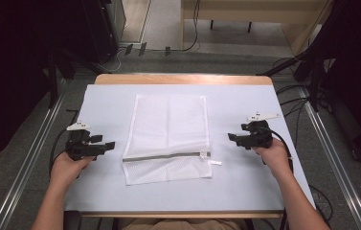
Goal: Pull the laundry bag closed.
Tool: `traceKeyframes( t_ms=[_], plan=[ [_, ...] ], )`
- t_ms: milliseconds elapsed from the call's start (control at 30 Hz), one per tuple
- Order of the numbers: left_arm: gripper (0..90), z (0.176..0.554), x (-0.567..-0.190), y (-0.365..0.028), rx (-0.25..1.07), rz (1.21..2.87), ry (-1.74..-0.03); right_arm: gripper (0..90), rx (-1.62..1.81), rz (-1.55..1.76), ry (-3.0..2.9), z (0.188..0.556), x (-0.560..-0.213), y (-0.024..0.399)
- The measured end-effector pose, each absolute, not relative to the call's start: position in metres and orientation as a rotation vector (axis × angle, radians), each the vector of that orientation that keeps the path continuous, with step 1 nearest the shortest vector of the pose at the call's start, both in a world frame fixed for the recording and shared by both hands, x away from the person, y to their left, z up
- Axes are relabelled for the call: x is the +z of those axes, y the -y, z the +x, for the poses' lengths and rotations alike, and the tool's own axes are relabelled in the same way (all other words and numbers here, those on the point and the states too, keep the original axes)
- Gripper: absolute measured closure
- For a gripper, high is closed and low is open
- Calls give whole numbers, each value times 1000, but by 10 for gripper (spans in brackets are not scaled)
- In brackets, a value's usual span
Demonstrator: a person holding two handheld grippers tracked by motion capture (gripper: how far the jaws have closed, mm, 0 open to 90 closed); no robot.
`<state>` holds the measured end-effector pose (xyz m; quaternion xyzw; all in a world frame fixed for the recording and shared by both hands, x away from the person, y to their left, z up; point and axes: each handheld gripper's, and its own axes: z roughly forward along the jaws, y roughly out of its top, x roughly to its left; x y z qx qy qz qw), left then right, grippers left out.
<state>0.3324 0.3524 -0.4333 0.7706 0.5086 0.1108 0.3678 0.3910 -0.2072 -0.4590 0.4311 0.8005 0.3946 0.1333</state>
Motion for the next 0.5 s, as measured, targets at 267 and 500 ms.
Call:
traceKeyframes(
  t_ms=[267,500],
  plan=[
    [240,336,-436,-351,296,1939,-1367,240,1127,1244,-2371,393,-463,205],
    [240,336,-438,-352,310,1946,-1364,241,1116,1239,-2390,394,-465,204]
  ],
)
